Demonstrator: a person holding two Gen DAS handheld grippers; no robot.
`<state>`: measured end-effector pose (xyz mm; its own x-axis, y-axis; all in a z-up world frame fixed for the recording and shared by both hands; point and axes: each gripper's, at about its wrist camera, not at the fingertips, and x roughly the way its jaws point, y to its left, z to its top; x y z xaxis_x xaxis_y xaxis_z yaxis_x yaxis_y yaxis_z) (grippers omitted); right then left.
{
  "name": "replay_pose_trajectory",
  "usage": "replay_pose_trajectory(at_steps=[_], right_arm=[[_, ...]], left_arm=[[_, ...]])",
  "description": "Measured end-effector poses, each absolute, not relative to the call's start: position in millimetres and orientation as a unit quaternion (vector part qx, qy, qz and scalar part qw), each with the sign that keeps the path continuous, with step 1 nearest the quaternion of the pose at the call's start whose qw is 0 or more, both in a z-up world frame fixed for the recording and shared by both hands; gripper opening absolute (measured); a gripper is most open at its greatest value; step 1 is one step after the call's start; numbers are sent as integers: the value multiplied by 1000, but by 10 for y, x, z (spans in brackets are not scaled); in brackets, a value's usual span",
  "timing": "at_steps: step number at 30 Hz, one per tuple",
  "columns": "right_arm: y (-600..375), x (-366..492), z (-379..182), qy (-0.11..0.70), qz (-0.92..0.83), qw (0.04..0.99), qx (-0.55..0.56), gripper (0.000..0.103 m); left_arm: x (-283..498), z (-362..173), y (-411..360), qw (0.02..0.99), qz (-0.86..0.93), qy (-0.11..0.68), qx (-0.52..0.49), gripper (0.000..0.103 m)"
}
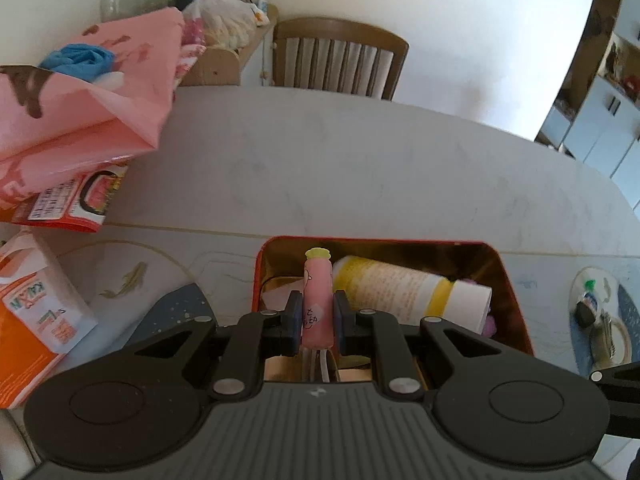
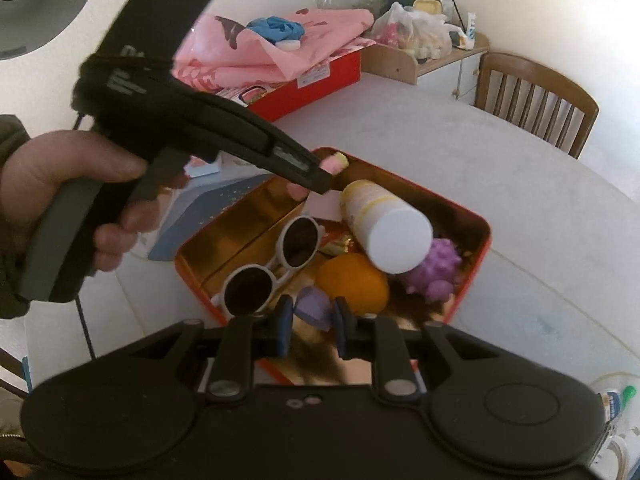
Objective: Organize rigid objects
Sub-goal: 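Open the left gripper inside the tin while the right gripper releases the eraser there, then move the left gripper to the nail clipper while the right gripper approaches the tape roll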
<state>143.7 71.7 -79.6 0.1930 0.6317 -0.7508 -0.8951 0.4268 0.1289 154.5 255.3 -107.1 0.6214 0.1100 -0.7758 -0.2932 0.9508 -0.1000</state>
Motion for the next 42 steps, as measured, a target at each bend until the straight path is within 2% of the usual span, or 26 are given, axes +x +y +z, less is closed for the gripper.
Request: replay_pose_trajectory(at_steps=[11,17,22,27,32,37,42], right_arm=[[779,1462,-952,423,495,740,-171,18],[737,1529,-982,441,477,743,-160,26],[665,1544,-943,441,476,746,-148,28],[596,1532,-891,437,480,749,-135,38],[550,1514,-835,433,482,751,-129,38],[465,1475,-729,420,487,756,-120,39],[324,1451,-617,403,484,769,-112,47]], left_arm=[[1651,-1222,2618,883,113,442,-110,15],[1701,-1262,2641,877,113,453,-115,15],[1715,-1263,2633,874,118,458,-116,15],[1663,-1228,2605,875,122,455,-117,16],[1599,-1184,2585,876,121,450,-122,16],[1497,-1092,2524,883,119,438,-121,27],[1389,-980,2393,890,115,425,-116,28]])
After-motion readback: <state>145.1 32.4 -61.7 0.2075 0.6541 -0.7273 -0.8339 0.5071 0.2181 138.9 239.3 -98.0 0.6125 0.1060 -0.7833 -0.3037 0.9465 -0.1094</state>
